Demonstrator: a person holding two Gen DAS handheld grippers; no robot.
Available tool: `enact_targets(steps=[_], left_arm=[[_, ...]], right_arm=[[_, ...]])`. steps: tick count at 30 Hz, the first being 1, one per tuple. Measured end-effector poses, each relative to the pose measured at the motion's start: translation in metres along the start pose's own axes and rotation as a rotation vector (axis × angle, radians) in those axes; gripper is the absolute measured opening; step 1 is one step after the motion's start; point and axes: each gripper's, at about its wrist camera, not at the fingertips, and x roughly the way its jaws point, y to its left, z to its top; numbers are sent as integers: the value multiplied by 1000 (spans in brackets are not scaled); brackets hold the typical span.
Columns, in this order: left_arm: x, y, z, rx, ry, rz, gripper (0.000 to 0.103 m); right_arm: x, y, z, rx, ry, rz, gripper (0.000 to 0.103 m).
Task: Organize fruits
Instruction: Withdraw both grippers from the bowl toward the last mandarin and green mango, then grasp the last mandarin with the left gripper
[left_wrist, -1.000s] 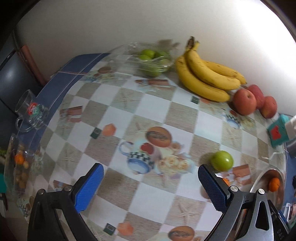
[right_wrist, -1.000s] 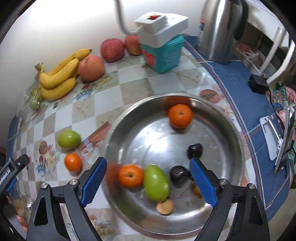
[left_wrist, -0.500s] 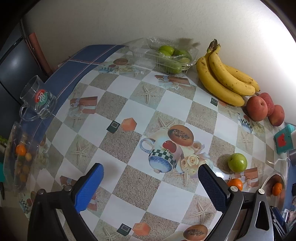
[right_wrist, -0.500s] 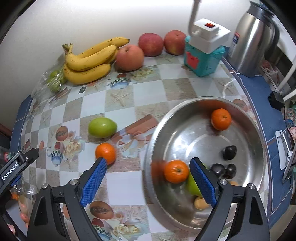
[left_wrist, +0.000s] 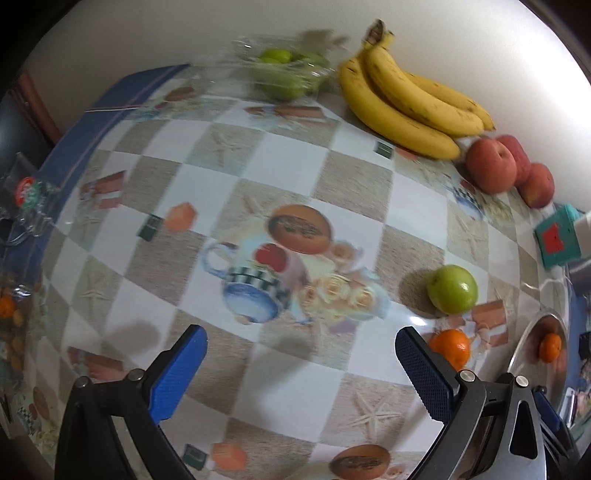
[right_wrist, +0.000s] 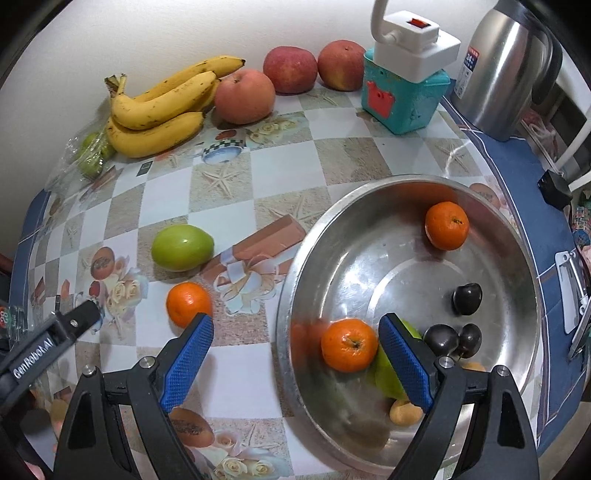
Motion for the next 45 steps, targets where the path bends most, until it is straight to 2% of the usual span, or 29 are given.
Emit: enact_targets(steps=[14, 16, 18, 23, 25, 28, 35, 37, 45], left_arm=[[4, -35, 5, 45, -6, -144, 101], [4, -43, 5, 64, -8, -163, 93], [5, -51, 4, 85, -7, -176, 91], [9, -66, -1, 125, 9, -214, 76], [11, -71, -3, 133, 17, -227, 66], [12, -76, -6, 139, 28, -250, 56], [17, -85, -10, 156, 49, -268, 46], [17, -87, -10, 158, 51, -275, 38], [14, -88, -11, 165, 47, -286, 37]], right_arm=[[11, -20, 5, 42, 3, -15, 91], [9, -24, 7, 50, -1, -14, 91], [7, -28, 9, 58, -8, -16, 91], [3, -37, 13, 79, -14, -13, 91], [3, -40, 14, 84, -15, -13, 91], [1, -44, 15, 91, -18, -14, 91], [0, -46, 14, 89, -21, -17, 91], [0, -46, 14, 91, -20, -16, 91], [1, -47, 14, 93, -17, -16, 91]])
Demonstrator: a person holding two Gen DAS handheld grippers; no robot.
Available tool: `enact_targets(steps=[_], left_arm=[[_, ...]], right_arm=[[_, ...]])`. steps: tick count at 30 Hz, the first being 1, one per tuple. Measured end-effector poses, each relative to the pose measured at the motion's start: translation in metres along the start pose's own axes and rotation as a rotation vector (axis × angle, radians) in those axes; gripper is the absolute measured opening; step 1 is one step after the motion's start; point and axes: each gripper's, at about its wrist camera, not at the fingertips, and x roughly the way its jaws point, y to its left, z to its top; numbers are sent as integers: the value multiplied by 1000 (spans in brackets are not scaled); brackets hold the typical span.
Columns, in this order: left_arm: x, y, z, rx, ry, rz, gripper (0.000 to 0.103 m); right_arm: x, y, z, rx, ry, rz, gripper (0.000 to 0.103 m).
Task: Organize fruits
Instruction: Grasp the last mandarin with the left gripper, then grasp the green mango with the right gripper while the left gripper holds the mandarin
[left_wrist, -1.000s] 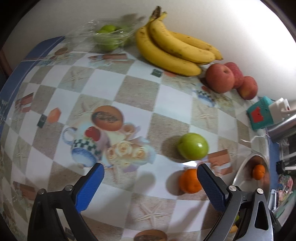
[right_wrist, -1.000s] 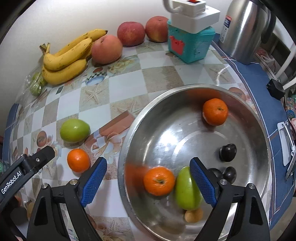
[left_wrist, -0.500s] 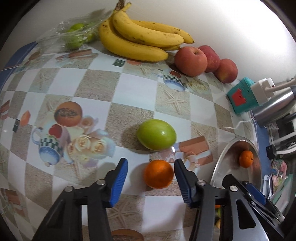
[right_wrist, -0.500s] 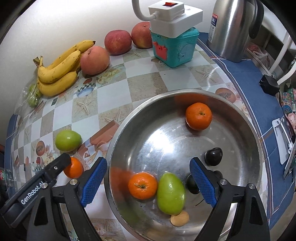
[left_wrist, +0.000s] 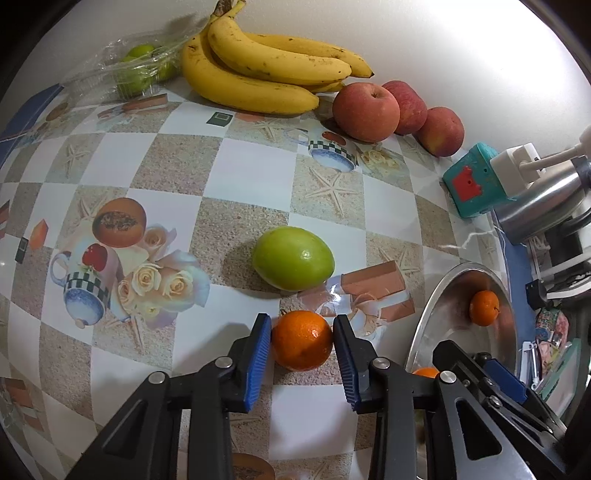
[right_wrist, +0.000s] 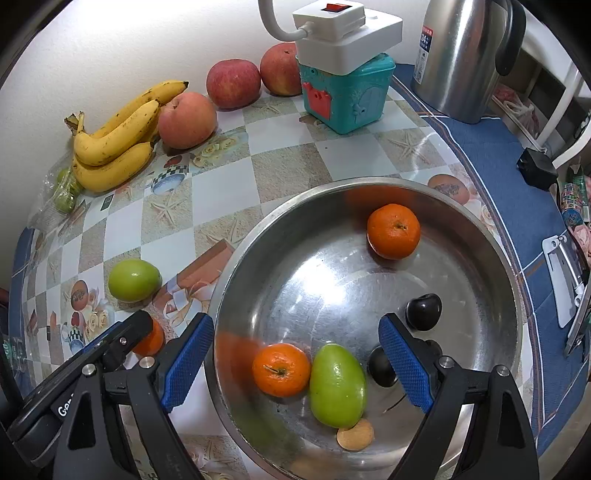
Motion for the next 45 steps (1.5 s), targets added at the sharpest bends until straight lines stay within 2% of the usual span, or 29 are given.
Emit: enact_targets(steps=[12, 23, 28, 36, 45], left_arm=[[-24, 13, 11, -44, -39, 3, 37], [-59, 57, 11, -112, -157, 138, 37], [-71, 80, 15, -149, -188, 184, 37], [-79, 104, 16, -197, -199, 194, 37], [-71, 104, 18, -201, -182, 196, 37]], right_arm=[[1, 6, -1, -20, 2, -20, 91], [1, 39, -3, -77, -5, -13, 91], [0, 61, -9, -118, -19, 3, 91], [-1, 96, -14, -179, -36, 46, 91], [1, 111, -14, -198, -40, 67, 91]])
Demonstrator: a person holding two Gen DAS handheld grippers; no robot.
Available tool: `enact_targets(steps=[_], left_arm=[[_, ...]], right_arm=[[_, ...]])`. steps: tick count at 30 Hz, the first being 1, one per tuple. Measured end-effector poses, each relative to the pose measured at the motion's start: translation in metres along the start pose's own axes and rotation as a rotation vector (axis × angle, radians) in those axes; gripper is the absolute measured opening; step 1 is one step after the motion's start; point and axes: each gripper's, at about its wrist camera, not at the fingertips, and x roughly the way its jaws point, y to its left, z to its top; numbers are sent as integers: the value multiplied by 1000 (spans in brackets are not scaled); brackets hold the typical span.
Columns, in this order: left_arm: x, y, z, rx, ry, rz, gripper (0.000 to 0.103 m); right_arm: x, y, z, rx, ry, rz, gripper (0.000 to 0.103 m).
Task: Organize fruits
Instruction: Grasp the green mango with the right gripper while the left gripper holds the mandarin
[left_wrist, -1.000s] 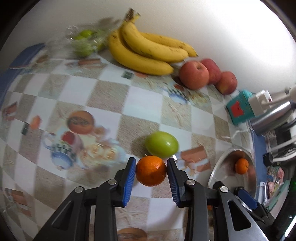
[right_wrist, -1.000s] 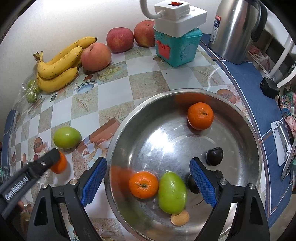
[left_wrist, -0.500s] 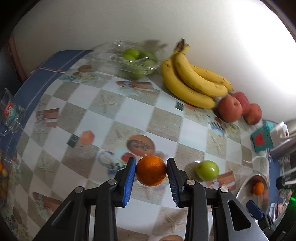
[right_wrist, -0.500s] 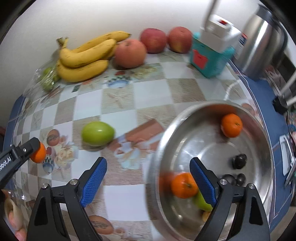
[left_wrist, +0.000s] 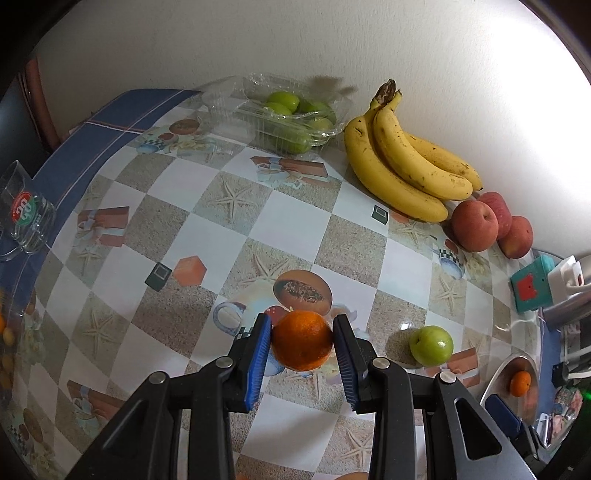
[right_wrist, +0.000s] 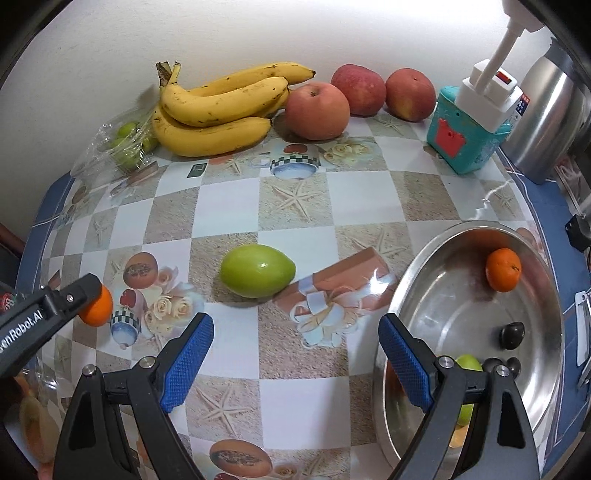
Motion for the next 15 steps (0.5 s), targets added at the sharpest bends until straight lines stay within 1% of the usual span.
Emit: enact_targets(steps=[9, 12, 15], left_arm=[[16, 7, 1, -15, 19, 18, 37], [19, 9, 1, -21, 21, 21, 37], [20, 9, 1, -21, 21, 22, 37]], right_arm=[[9, 6, 12, -15, -26, 15, 91], [12, 7, 16, -9, -37, 31, 88], [14, 10, 20, -19, -44, 38, 87]])
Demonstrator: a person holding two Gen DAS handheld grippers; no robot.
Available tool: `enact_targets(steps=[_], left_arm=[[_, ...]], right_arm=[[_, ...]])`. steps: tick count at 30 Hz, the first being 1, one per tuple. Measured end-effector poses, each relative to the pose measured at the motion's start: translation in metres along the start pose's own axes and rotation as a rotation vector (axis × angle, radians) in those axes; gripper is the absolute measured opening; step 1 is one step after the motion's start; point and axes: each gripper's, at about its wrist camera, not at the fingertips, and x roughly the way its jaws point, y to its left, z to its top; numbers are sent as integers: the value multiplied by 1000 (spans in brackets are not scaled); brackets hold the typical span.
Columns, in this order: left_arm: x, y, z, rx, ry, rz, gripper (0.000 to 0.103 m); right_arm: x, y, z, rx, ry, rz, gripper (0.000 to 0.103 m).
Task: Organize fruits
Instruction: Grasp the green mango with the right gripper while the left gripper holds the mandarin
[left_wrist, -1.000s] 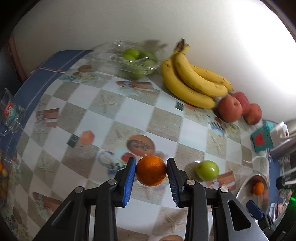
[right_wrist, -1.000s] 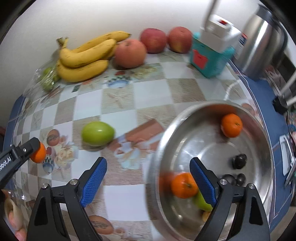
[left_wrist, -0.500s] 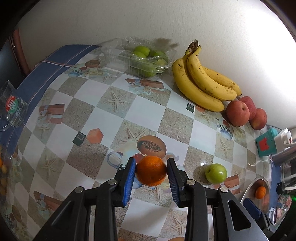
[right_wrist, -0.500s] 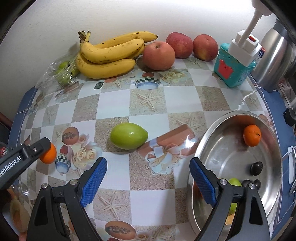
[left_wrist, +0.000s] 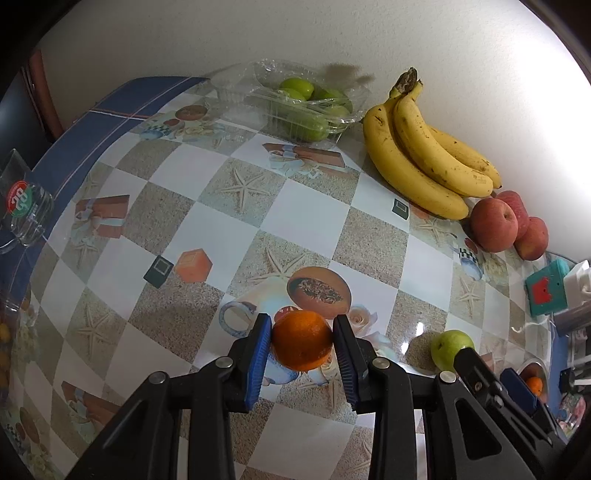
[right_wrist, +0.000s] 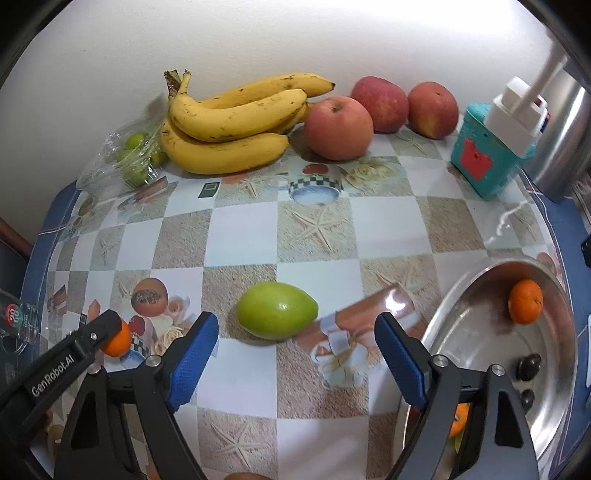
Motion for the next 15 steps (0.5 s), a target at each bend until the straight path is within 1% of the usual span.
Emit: enact_targets(steps=[4, 5, 6, 15], left_arm=[[3, 0, 0, 3, 2, 2, 37], [5, 0, 0, 4, 2, 3, 37], [7, 0, 0, 3, 5, 6, 37], [20, 1, 0, -6, 23, 26, 37]], right_arm=[[7, 4, 5, 5, -2, 14, 85], [9, 5, 6, 0, 0, 14, 80], [12, 7, 6, -5, 4, 12, 78], [31, 10, 5, -17, 36, -6, 78]])
